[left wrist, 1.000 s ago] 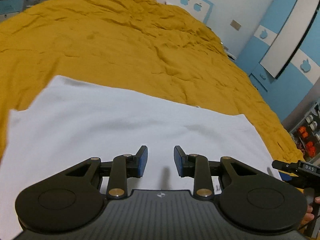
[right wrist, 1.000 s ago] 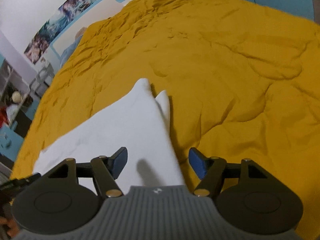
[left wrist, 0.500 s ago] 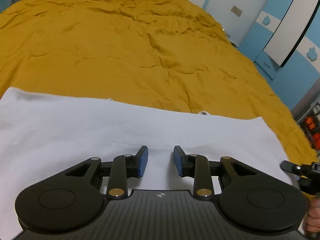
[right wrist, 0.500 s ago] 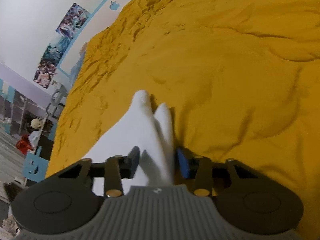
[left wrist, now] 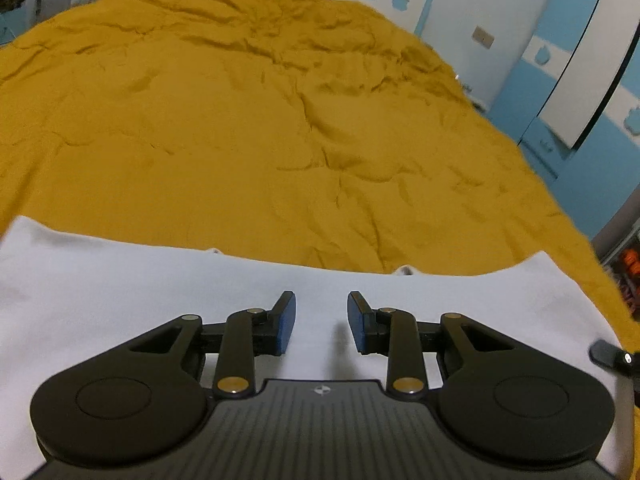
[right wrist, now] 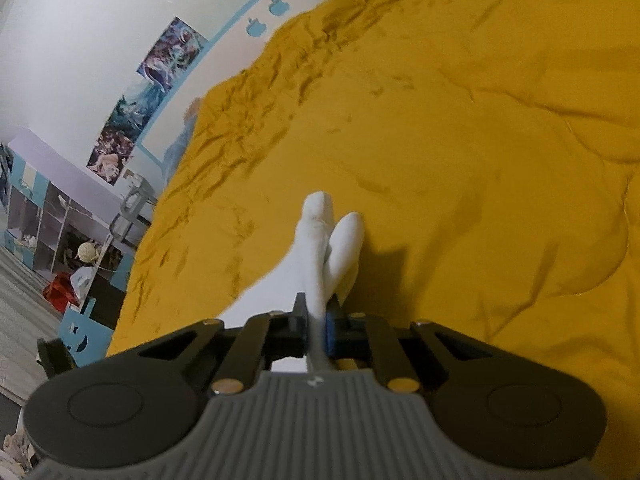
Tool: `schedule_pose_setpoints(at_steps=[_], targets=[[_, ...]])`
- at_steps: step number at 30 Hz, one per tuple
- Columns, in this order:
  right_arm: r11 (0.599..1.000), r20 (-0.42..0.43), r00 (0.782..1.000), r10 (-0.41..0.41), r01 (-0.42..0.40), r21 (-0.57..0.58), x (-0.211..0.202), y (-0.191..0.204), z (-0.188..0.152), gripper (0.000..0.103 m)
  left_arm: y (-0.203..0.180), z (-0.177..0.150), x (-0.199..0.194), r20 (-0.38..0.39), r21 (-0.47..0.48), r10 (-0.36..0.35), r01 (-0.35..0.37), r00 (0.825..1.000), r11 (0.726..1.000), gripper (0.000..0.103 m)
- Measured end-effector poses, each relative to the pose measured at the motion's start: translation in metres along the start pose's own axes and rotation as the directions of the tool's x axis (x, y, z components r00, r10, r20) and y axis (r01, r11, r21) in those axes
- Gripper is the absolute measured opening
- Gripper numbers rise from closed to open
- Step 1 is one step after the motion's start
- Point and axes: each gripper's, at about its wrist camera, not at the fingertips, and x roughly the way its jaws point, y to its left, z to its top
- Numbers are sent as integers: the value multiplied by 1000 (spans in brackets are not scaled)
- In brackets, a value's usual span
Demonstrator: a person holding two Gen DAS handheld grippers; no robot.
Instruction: Fold small clothes
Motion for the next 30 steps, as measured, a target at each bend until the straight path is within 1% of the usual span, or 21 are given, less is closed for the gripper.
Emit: schedule_pose_setpoints(at_steps=[3, 7, 9, 12, 15, 17, 20, 21, 23, 26, 28, 30], targets=[[1000, 22, 1000, 3, -3, -13, -9, 26, 0, 2, 9, 0, -29, 10, 3, 13, -13, 1000, 1000, 35], [998, 40, 998, 57, -56, -27, -16, 74, -7, 2, 32, -7, -65, 15, 33, 74, -74, 997, 997, 35], [996, 36, 996, 83, -82, -39, -14, 99, -14, 2, 45, -10, -79, 9, 41, 109, -109, 994, 993, 35], [993, 15, 994, 109, -108, -47, -5, 139, -28, 2, 71, -16, -104, -4, 20, 140, -140, 990, 990, 35], [989, -17, 991, 134, -135, -62, 10, 181, -45, 2, 97, -20, -123, -35, -8, 145, -145, 989, 989, 35], [986, -40, 990, 135, -138, -90, 22, 211, -58, 2, 115, -23, -135, -48, -42, 145, -147, 988, 988, 35], [983, -74, 989, 125, -134, -124, 42, 251, -81, 2, 142, -28, -151, -44, -100, 104, -108, 994, 989, 35], [983, -86, 990, 116, -127, -132, 51, 263, -89, 2, 150, -30, -155, -43, -111, 85, -90, 995, 990, 35], [983, -110, 990, 86, -102, -156, 69, 285, -108, 2, 160, -32, -161, -44, -129, 71, -76, 997, 989, 35], [977, -129, 991, 43, -68, -203, 95, 312, -134, 2, 173, -34, -170, -33, -169, 63, -68, 997, 983, 35], [973, -155, 987, 30, -64, -222, 109, 321, -150, 2, 182, -34, -177, -21, -199, 59, -62, 998, 978, 35], [967, -179, 983, 25, -69, -244, 120, 333, -166, 2, 187, -33, -183, -5, -214, 71, -70, 997, 974, 35]])
